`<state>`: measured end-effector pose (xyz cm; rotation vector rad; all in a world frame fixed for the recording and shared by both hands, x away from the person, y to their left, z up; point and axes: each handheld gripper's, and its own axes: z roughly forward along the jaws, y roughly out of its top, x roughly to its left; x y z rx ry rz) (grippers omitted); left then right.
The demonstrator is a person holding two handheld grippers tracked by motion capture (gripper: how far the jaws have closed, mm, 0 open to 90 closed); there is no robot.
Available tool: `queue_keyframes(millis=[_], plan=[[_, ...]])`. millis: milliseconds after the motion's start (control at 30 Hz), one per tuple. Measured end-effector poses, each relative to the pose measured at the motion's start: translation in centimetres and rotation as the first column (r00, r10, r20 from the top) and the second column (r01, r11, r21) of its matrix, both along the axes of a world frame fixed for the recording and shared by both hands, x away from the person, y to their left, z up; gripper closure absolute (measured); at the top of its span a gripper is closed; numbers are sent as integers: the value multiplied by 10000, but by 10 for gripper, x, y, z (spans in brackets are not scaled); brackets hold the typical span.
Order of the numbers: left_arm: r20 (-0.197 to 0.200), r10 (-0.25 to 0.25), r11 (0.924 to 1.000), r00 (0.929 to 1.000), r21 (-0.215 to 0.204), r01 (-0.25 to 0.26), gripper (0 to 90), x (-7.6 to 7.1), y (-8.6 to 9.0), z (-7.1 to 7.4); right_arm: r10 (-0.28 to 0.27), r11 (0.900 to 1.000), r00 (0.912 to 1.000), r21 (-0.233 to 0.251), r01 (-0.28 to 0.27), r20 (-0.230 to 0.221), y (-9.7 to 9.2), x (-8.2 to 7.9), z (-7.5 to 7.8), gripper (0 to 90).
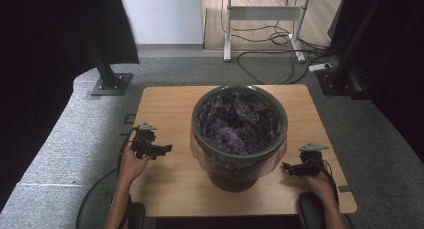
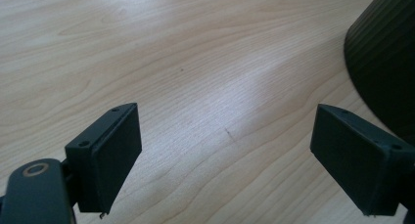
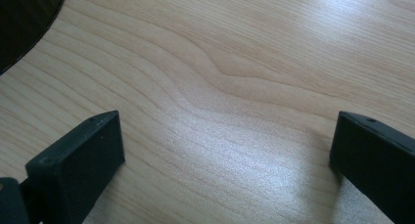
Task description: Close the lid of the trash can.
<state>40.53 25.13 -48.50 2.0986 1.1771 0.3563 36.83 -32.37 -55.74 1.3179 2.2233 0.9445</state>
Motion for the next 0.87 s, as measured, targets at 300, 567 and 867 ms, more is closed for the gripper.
queue_keyframes(millis=[300, 567, 867], plan=[[-146, 52, 9993, 9999, 363, -47, 118, -7, -1, -30, 2, 10000, 10000, 3, -2, -3, 0, 0, 0, 0], [154, 28, 9935, 9999, 1139, -45, 115, -14, -6, -56, 6, 10000, 10000, 2, -6, -4, 0, 0, 0, 0], [835, 88, 9974, 9965, 700, -146, 116, -20, -3, -63, 1, 10000, 10000, 0, -1, 2, 0, 0, 0, 0]])
